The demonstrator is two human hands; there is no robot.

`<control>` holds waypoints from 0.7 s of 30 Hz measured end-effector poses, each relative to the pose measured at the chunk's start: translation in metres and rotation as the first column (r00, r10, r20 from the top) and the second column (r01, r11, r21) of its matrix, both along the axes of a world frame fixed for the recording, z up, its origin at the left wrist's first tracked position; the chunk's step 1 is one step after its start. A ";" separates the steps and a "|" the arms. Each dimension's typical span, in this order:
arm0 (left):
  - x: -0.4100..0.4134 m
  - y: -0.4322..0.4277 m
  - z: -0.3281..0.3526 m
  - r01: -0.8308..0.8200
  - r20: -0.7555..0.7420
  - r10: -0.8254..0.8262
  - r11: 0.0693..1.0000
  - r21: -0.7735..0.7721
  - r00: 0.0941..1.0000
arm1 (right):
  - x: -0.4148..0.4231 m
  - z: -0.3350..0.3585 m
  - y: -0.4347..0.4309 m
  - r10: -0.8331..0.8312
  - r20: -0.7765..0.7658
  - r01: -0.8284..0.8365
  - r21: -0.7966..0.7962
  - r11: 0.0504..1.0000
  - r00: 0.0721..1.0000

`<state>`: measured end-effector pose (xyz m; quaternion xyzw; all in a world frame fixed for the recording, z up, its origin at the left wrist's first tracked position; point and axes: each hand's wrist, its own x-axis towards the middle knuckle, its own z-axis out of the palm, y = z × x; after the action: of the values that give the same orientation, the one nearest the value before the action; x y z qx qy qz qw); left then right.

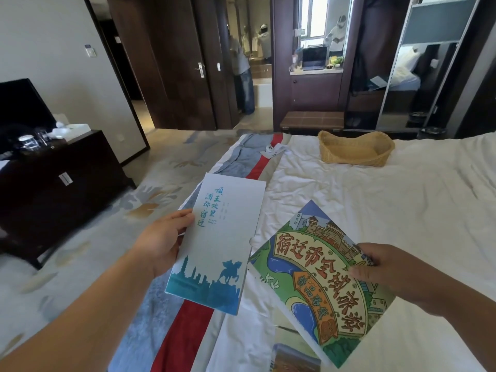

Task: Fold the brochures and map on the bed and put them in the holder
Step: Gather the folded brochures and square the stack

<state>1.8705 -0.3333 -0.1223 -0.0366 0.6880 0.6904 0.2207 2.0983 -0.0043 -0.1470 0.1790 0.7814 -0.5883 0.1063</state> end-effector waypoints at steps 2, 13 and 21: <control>0.000 0.000 0.001 0.004 0.003 -0.004 1.000 0.010 1.000 | -0.002 0.001 0.000 0.004 0.000 -0.004 -0.005 1.000 1.000; 0.009 0.018 0.002 0.010 -0.019 -0.009 0.997 0.071 1.000 | -0.011 0.009 -0.010 0.038 0.020 -0.038 0.006 0.999 0.999; 0.023 0.040 0.012 0.138 -0.115 -0.131 0.989 0.055 0.985 | -0.021 0.029 -0.024 0.155 0.057 -0.162 0.162 0.973 0.986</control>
<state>1.8932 -0.2931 -0.1100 0.0552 0.6781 0.6962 0.2290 2.0768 -0.0283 -0.1179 0.1372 0.8370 -0.5065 0.1548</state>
